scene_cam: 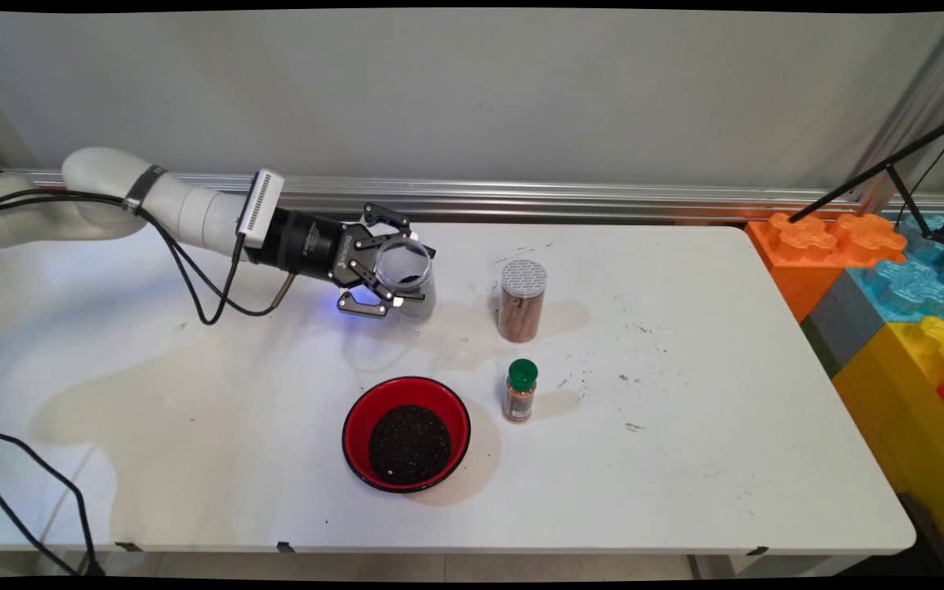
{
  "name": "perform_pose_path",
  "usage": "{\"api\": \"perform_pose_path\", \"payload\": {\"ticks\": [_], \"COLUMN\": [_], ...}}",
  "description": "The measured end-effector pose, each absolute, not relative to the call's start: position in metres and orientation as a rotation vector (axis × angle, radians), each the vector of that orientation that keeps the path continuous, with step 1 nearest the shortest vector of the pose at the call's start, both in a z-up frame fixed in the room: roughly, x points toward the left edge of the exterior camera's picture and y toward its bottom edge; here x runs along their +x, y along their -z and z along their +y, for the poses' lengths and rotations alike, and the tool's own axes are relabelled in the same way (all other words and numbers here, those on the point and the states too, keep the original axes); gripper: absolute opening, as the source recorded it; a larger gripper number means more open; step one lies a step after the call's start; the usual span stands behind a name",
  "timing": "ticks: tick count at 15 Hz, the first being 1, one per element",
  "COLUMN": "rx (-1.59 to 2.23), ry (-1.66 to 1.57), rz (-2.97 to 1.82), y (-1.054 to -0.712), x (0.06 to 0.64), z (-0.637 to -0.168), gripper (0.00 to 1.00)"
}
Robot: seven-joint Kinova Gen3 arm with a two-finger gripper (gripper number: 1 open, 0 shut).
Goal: Pour the black seasoning powder in the red bowl
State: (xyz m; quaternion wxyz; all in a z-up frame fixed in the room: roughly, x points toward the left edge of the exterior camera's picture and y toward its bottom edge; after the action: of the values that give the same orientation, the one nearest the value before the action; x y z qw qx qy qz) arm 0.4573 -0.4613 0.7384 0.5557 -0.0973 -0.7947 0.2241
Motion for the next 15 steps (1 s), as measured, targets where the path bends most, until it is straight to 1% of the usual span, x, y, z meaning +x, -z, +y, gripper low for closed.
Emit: {"api": "perform_pose_path", "payload": {"ticks": [15], "rx": [-0.65], "ry": [-0.692], "rz": [-1.848], "y": [-0.736], "x": [0.452], "z": [-0.438], "gripper": [0.0]}}
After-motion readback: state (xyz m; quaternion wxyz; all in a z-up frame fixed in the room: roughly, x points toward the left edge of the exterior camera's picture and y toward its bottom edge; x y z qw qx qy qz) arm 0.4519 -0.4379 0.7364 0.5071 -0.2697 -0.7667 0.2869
